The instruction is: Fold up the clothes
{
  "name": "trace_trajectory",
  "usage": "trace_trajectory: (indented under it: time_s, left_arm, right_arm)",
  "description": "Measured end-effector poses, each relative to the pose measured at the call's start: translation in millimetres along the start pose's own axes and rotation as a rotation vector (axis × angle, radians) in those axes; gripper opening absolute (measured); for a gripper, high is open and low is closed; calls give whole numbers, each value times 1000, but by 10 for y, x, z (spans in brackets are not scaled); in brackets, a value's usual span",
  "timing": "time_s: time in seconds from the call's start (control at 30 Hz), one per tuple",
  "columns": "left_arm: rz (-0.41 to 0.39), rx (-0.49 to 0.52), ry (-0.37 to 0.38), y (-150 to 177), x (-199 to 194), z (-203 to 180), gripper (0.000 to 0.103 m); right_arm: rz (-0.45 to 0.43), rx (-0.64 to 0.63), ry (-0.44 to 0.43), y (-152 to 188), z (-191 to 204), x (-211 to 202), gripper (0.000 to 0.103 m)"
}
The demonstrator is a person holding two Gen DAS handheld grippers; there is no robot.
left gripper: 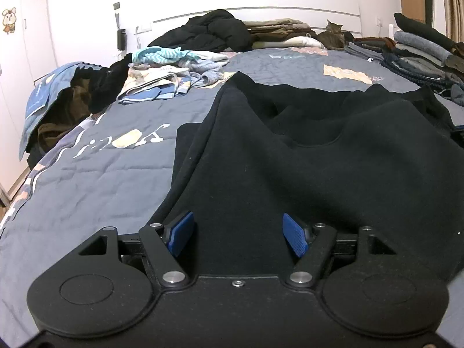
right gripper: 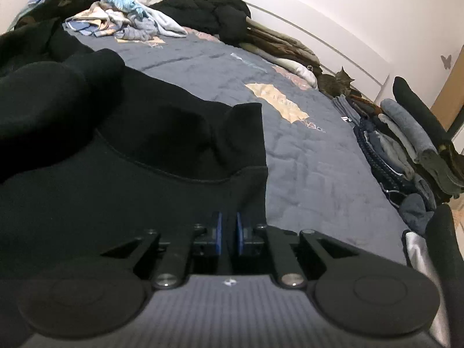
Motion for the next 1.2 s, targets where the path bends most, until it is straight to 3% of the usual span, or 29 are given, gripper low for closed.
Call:
trace_trajectory:
  time_s: [0.1,0.33,0.43,0.5,0.6,0.73,0.93,1.0,1.07,1.13,1.2]
  left_arm:
    - [-3,-3,1,-4,-6,1,67]
    - [-25,-46,-5,-50,-43,68,67]
    - [-29,-56,2,-66,-51,95,67]
    - [-46,-53,19,-105,-87,105,68]
    - [-83,-31,28,-294,-74,153,78]
    - [-94,46,54,-620,173,139,79]
    - [-88,44,53,-826,462,173,78]
    - [-85,44,53,-894,558,185,69]
    - [-83,44,53,-963,654,196,25]
    - [-81,43,52,-1031,750,208,11]
    - [-79,43,52,-1100,846,219,9]
  right_arm:
    - [-49,73,3,-105,-115,-106,5]
    - [-203,642,-78,-280,-999,-453,3]
    - [-180,765,-105,-142,-1205,-388,3]
    - [-107,762,-126,13,-1153,-246,4]
    - [-58,716,-141,113,-1035,-154,4]
    - [-65,647,-144,55,-929,-212,5]
    - [-73,640,-152,41,-924,-224,6]
    - [-76,640,-157,14,-941,-206,6]
    - [-78,634,-159,5,-941,-197,6]
    - [-90,646,-164,-9,-949,-195,6]
    - [-102,657,-169,-24,-956,-194,6]
Point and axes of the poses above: each gripper's, at about its wrist camera, not at the fingertips, and x roughly the way its jaws point, z to its left, y to its underside, the point moved 9 cm from there along x, roughly the way its jaws point, and after that the axes turned 7 degrees about x, right-handed, at the moved point
